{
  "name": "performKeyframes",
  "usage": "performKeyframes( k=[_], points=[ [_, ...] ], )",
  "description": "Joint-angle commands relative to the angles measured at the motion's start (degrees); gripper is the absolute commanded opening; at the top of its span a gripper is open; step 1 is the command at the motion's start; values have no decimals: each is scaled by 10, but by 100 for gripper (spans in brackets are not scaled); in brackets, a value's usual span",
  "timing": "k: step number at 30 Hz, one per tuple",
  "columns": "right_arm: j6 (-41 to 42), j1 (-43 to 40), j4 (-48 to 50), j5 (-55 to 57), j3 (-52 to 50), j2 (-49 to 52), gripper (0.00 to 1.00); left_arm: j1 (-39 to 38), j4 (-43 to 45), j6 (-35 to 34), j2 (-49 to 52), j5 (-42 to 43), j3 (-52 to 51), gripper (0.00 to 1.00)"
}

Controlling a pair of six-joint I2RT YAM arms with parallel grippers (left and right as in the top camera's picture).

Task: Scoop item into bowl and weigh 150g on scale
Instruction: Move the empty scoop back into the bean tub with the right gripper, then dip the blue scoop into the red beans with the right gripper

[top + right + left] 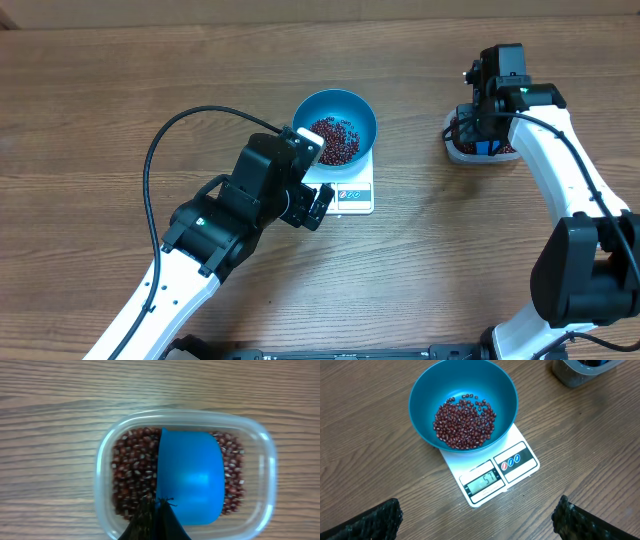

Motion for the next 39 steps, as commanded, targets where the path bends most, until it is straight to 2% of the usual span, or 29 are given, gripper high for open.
performKeyframes(
  k=[1, 7, 12, 22, 26, 34, 39],
  points=[
    [12, 1, 1, -75, 12, 7, 4, 2, 3, -3, 0, 6, 16, 100],
    [35, -26, 0, -130, 12, 7, 4, 2, 3, -3, 0, 6, 16, 100],
    [82, -90, 0, -172, 12, 7, 4, 2, 2, -3, 0, 6, 16, 100],
    [82, -187, -4, -345, -24, 25, 4, 2, 2, -3, 0, 6, 16, 100],
    [82, -206, -12, -396, -26, 33, 4, 2, 2, -3, 0, 6, 16, 100],
    [96, -208, -20, -428, -26, 33, 4, 2, 2, -3, 0, 6, 16, 100],
    [132, -208, -12, -438, -26, 33, 4, 2, 2, -3, 0, 6, 16, 100]
  ],
)
